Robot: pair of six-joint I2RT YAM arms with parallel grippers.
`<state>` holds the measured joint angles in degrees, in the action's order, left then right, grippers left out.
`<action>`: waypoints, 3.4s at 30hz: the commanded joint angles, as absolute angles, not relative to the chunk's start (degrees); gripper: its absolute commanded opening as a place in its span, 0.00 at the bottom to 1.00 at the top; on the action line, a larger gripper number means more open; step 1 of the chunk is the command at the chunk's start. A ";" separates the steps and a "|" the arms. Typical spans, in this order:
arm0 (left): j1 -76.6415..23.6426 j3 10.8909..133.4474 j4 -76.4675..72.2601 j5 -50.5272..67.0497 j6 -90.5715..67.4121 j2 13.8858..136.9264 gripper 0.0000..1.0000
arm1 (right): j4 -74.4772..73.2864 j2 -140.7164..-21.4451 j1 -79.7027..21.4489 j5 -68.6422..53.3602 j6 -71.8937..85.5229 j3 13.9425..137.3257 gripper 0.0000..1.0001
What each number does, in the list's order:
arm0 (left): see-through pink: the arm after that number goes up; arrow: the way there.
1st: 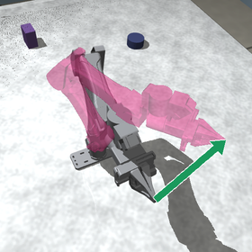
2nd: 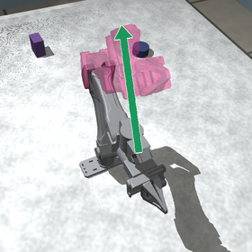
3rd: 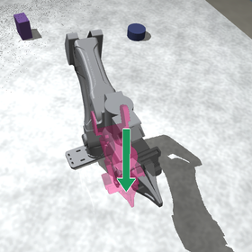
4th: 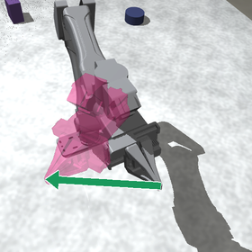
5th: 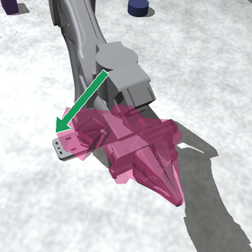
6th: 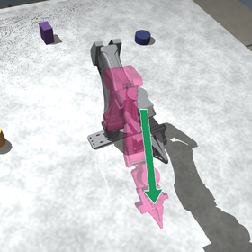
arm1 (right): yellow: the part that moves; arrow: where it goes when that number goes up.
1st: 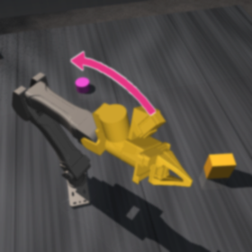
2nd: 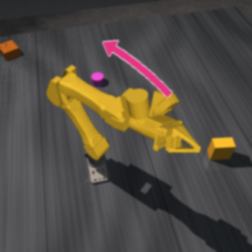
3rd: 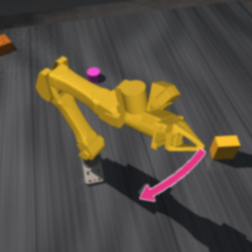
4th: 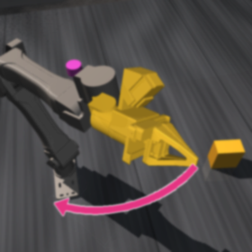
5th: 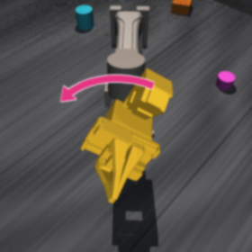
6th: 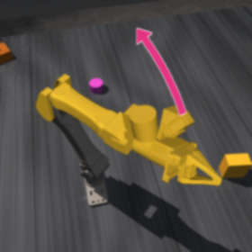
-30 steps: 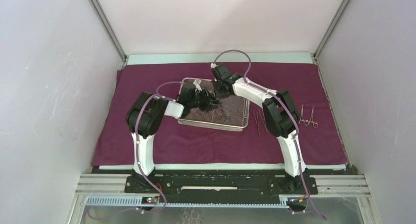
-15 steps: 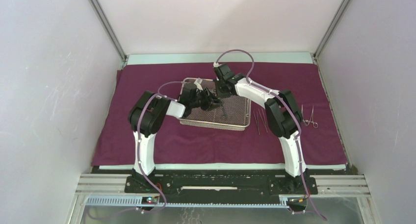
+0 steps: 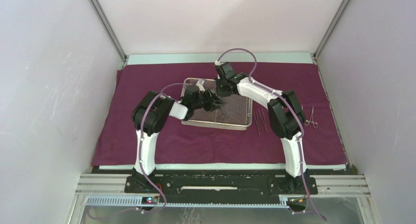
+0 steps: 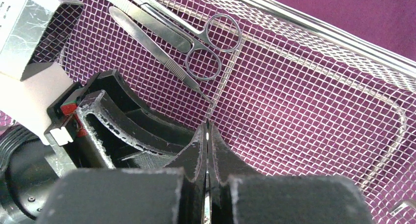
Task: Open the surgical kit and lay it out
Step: Pick up the medical item from the container, then place the medical item in the surgical kit.
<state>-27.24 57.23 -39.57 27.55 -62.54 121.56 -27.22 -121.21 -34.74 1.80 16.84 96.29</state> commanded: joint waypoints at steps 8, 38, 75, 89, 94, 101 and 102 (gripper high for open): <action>-27.77 59.52 -43.33 25.62 -62.96 121.97 0.12 | -28.50 -117.40 -35.53 -3.23 19.06 95.29 0.00; -16.33 75.36 26.29 11.70 -32.75 89.15 0.00 | -32.36 -99.09 -29.73 -1.08 21.48 93.82 0.69; -10.82 81.68 47.91 -56.19 -21.58 113.86 0.06 | -27.30 -90.82 -28.90 -3.60 22.06 85.36 0.73; -10.81 76.15 40.16 -53.20 -15.21 115.88 0.19 | -26.13 -90.22 -28.65 -4.13 22.24 84.29 0.73; -10.81 75.85 39.62 -51.60 -14.79 114.85 0.25 | -25.96 -90.26 -28.65 -4.28 22.19 84.11 0.73; -10.81 76.11 39.16 -48.94 -14.41 111.98 0.32 | -25.75 -90.52 -28.65 -4.18 22.24 84.02 0.74; -10.88 76.20 39.10 -48.59 -14.13 111.54 0.32 | -25.72 -90.57 -28.65 -4.18 22.28 84.02 0.74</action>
<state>-11.09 76.47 40.77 -49.67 -14.96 116.16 -27.53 -93.30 -28.88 -3.97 21.21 84.36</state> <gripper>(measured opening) 0.314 0.732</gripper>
